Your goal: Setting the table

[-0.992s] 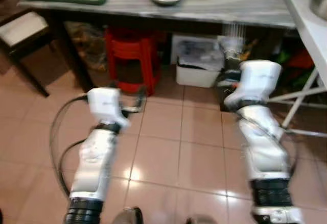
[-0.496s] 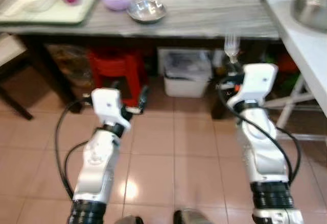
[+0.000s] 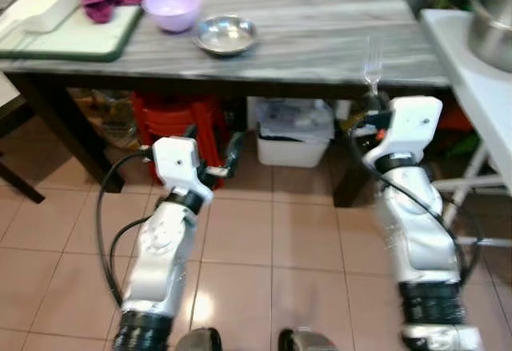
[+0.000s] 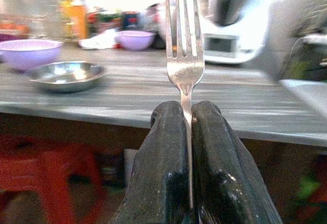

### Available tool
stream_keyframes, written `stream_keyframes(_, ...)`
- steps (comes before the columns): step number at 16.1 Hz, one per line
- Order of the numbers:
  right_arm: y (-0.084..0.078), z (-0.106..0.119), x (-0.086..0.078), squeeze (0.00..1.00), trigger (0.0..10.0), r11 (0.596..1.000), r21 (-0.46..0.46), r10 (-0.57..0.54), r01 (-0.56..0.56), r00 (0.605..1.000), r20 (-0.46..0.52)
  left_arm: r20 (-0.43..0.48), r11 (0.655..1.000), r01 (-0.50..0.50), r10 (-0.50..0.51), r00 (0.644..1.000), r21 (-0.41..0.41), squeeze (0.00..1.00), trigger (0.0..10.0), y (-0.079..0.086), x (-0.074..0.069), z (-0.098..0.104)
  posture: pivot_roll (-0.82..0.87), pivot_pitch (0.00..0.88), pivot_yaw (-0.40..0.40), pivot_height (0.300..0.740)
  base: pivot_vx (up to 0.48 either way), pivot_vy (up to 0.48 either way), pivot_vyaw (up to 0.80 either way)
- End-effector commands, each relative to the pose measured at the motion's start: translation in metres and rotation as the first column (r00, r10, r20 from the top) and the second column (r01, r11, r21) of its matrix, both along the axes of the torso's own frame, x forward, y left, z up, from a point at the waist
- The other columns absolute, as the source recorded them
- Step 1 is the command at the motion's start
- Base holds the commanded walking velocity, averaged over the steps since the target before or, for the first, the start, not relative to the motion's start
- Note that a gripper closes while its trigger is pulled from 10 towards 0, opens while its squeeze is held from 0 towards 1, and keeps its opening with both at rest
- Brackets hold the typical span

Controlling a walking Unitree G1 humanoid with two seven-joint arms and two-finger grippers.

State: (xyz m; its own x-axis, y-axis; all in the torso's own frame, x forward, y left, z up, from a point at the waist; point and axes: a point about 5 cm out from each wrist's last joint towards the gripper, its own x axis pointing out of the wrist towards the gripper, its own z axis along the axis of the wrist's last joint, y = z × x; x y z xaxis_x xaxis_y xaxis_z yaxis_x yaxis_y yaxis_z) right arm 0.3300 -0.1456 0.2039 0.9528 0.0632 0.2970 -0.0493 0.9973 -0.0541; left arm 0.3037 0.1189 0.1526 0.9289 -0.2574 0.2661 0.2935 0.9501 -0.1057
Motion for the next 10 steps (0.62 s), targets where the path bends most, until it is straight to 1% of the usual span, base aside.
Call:
stream_keyframes(1,-0.0054,0.001,-0.0003,0.0,10.0,1.0,-0.002,-0.018,0.018,1.0,0.004,0.005,1.0,0.013,-0.013,1.0,-0.003,0.0,10.0,-0.0027,-0.0009,0.0013,-0.16,0.211,0.002,0.74,0.371,0.0,0.0)
stream_keyframes(10,-0.0054,-0.0011,-0.001,0.0,10.0,1.0,0.0,-0.021,0.021,1.0,-0.001,0.005,1.0,0.022,-0.022,1.0,0.0,0.0,10.0,-0.0043,-0.0012,0.0016,-0.16,0.213,0.006,0.74,0.376,0.0,0.0)
